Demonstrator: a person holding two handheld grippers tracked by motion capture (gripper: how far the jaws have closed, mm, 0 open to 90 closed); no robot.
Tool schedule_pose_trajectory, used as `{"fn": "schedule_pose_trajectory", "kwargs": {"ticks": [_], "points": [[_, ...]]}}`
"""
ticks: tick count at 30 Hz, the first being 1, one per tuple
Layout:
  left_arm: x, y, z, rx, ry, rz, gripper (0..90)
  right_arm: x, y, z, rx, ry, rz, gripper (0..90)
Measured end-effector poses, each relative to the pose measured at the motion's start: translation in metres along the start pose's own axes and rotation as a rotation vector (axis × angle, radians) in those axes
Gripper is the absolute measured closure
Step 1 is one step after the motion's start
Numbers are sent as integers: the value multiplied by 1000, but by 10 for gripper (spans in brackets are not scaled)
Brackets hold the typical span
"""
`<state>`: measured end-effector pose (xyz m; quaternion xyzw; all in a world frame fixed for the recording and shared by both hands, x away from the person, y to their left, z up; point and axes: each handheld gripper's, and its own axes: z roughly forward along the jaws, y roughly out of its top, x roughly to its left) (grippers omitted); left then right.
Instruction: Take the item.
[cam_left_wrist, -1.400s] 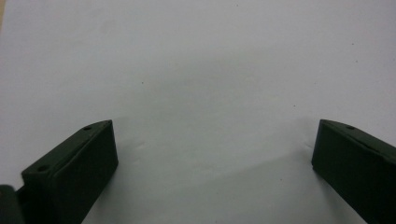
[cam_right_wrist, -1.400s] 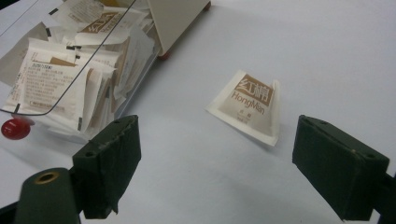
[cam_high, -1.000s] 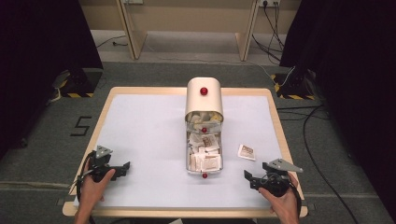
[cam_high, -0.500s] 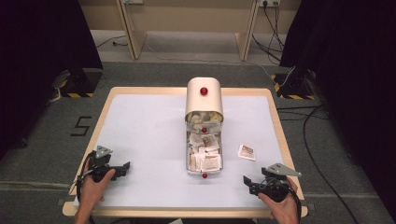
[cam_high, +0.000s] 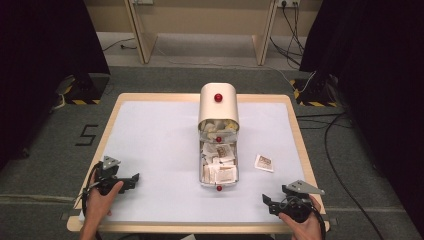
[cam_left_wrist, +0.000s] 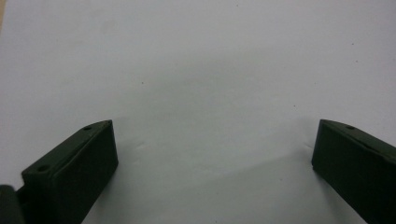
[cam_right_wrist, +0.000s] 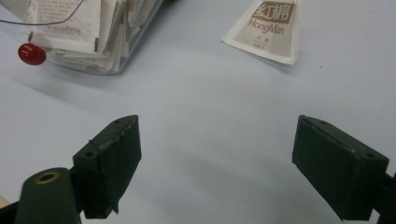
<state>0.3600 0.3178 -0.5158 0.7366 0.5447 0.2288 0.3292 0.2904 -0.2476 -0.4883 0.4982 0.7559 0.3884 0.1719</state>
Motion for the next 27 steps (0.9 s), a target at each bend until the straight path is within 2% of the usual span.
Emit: {"fn": "schedule_pose_trajectory", "kwargs": {"ticks": [4,9,14,18,21,23,27], "points": [[0,0,0,0,0,0,0,-1,-3,-3,5,-28,-15,163],[0,0,0,0,0,0,0,-3,-8,-5,23,-32,-15,163],[0,0,0,0,0,0,0,-4,-11,-6,40,-54,-34,165],[0,0,0,0,0,0,0,-3,-14,-5,70,-59,-41,165],[0,0,0,0,0,0,0,-2,-16,-3,91,-66,-61,161],[0,0,0,0,0,0,0,1,-17,-2,98,-80,-96,157],[0,0,0,0,0,0,0,2,-17,-1,102,-86,-107,155]]}}
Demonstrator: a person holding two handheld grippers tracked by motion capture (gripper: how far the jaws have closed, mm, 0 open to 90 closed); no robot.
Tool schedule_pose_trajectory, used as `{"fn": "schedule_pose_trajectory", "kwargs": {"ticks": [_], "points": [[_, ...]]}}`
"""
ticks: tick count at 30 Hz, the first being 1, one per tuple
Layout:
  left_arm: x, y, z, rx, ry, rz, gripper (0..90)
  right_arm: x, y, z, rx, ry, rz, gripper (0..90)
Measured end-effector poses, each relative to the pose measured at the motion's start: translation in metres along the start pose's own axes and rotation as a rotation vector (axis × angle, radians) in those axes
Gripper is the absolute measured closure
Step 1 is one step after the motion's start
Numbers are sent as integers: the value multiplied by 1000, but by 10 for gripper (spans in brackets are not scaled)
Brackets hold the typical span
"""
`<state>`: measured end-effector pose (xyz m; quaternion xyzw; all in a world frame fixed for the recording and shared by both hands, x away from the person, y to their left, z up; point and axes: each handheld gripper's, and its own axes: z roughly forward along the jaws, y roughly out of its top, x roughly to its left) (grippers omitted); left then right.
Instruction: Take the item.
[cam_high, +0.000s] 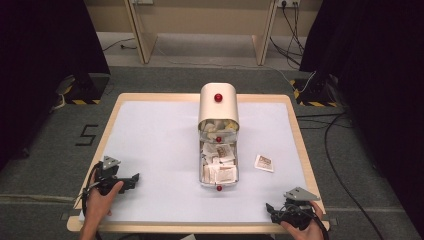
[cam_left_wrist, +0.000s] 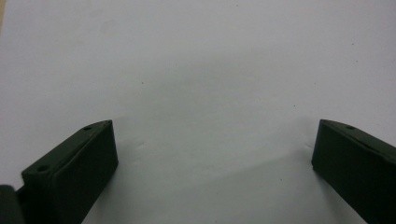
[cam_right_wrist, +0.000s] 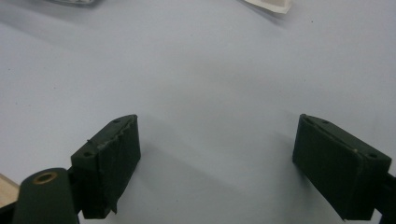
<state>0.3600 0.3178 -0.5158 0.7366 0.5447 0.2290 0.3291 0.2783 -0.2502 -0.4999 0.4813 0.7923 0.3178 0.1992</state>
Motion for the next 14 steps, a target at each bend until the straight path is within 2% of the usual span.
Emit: {"fn": "schedule_pose_trajectory", "kwargs": {"ticks": [14], "points": [[0,0,0,0,0,0,0,0,0,0,-3,1,-2,155]]}}
